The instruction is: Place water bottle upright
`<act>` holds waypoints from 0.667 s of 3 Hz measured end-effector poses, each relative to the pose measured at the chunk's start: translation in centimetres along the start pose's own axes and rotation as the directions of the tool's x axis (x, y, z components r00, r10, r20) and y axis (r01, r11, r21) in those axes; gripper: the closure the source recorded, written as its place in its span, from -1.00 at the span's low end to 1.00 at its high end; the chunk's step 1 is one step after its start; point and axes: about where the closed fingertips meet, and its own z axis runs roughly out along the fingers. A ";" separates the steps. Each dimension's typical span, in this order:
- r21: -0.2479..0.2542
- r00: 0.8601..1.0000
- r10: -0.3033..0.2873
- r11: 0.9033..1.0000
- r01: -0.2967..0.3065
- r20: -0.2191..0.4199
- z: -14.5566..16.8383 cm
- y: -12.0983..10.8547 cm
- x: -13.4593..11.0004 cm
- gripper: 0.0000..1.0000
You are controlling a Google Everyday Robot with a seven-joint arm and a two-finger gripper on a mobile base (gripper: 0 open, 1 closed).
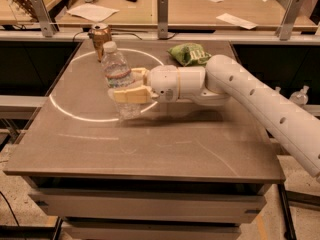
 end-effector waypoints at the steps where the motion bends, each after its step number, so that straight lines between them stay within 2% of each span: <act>1: -0.027 1.000 -0.004 1.000 0.003 -0.014 0.2 0.7 0.3 0.15; 2: -0.050 1.000 0.013 0.999 -0.014 -0.005 0.5 1.4 0.6 -0.30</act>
Offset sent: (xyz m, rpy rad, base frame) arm -0.0282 0.0044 -0.0214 0.0129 0.0610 0.0977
